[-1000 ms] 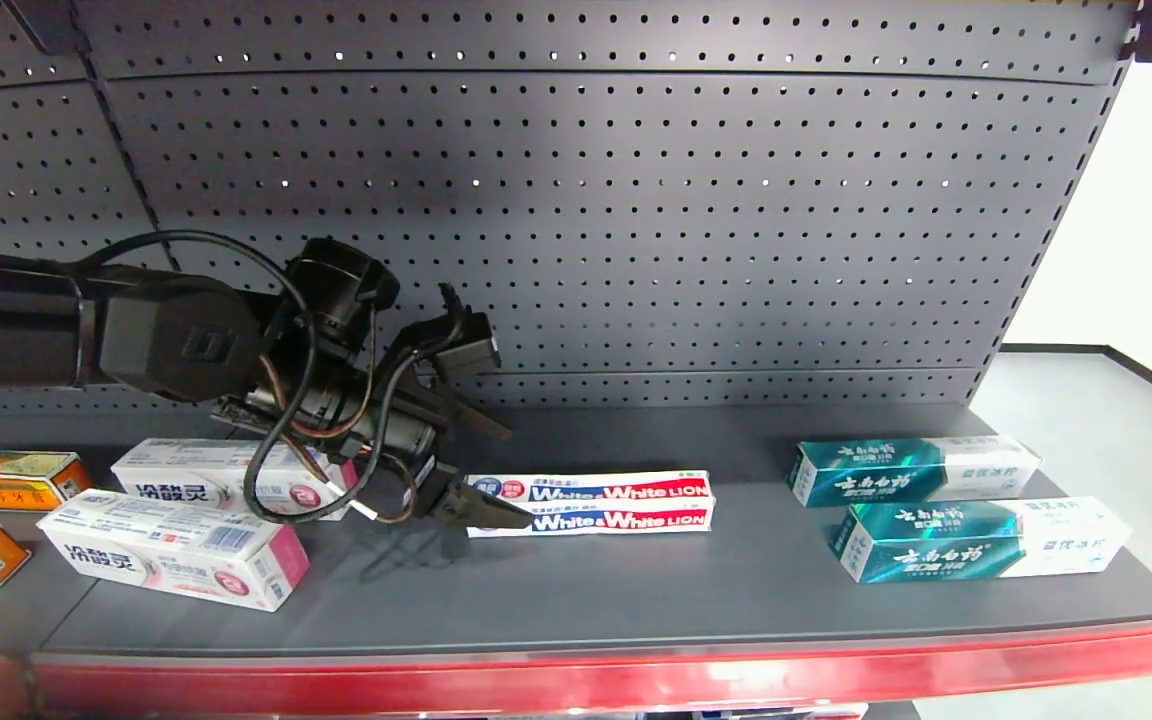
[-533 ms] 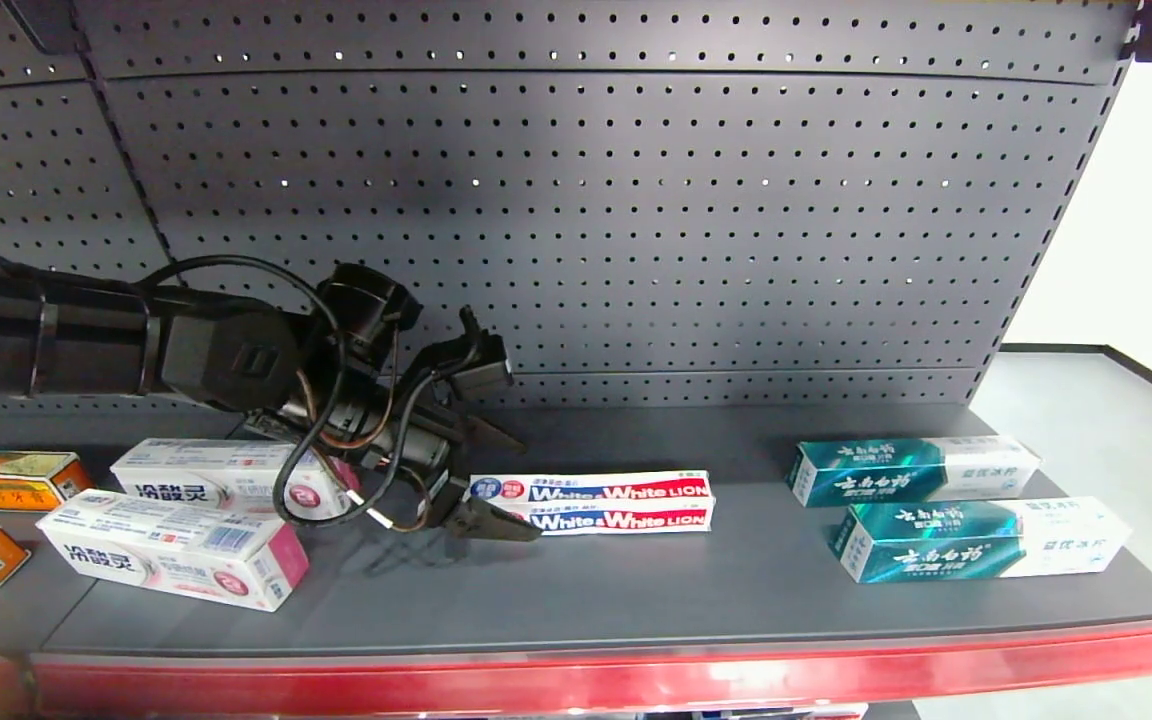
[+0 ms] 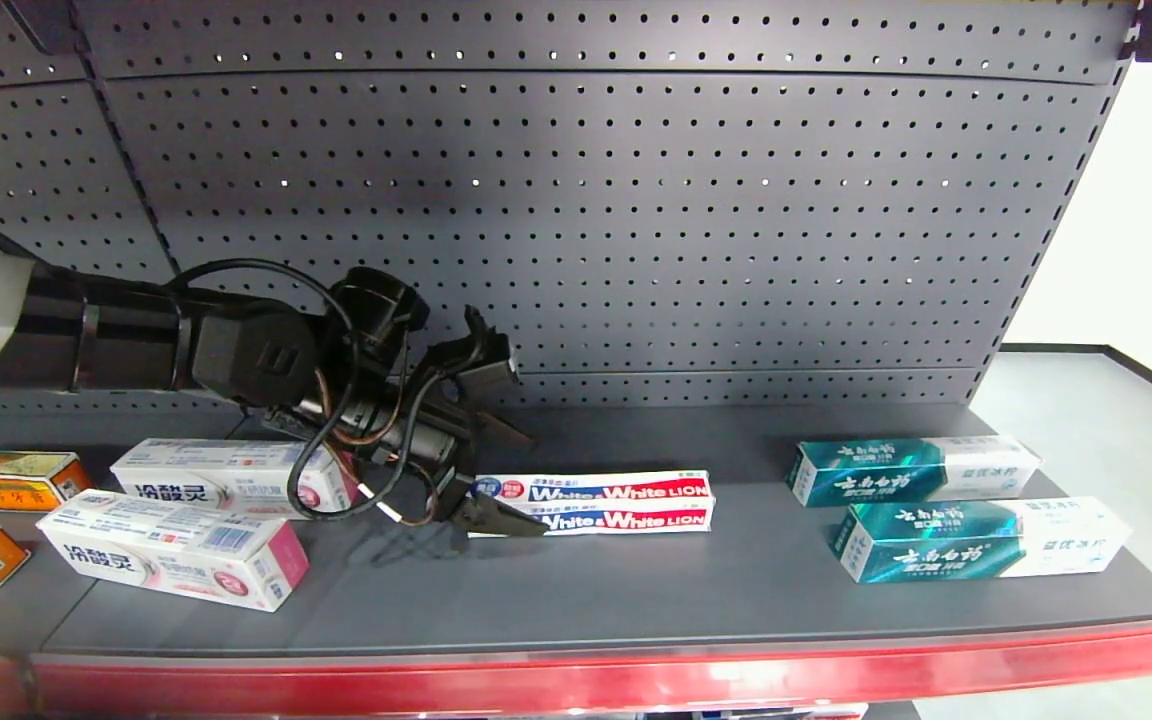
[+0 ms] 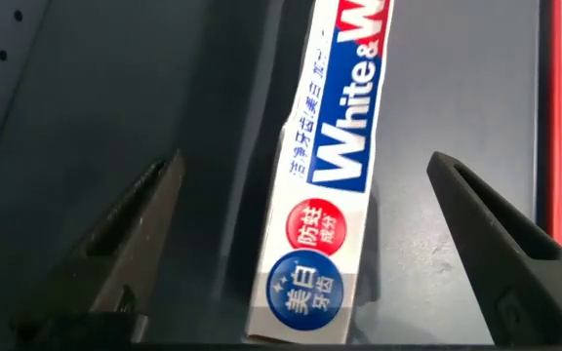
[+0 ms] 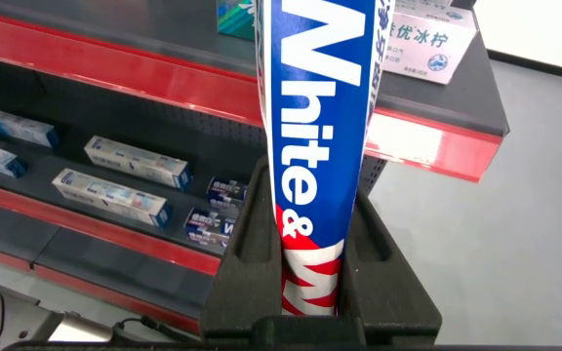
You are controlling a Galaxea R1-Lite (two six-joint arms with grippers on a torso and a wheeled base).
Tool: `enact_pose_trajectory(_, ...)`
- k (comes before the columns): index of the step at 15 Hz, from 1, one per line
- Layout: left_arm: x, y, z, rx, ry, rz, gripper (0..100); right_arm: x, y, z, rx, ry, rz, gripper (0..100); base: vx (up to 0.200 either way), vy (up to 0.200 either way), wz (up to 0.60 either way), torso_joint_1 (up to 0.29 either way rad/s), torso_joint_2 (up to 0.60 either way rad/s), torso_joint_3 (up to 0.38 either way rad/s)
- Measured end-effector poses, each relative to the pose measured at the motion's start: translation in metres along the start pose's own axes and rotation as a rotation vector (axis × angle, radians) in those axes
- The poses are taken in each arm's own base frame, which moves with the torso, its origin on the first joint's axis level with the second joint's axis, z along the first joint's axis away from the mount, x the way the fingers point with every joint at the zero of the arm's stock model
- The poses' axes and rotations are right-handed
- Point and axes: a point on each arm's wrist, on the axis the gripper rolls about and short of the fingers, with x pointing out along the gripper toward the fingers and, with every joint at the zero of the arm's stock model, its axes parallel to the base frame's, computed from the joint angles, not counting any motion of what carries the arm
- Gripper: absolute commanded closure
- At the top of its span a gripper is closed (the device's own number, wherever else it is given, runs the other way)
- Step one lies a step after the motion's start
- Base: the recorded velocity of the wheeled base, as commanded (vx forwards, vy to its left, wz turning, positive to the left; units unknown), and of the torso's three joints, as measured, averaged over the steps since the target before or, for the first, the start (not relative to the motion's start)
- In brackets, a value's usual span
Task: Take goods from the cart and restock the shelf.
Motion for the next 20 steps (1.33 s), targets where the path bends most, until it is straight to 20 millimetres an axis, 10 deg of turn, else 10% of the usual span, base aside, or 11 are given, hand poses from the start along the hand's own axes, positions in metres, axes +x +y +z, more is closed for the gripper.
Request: enact_pose_trajectory(20,0.020,0.015,-0.009,-0.015,0.021,-0.026,0,0.003,0.001,-0.011,0.004,0.023,-0.002,100,0.000,0.000,0.00,0.000,0.00,0.000)
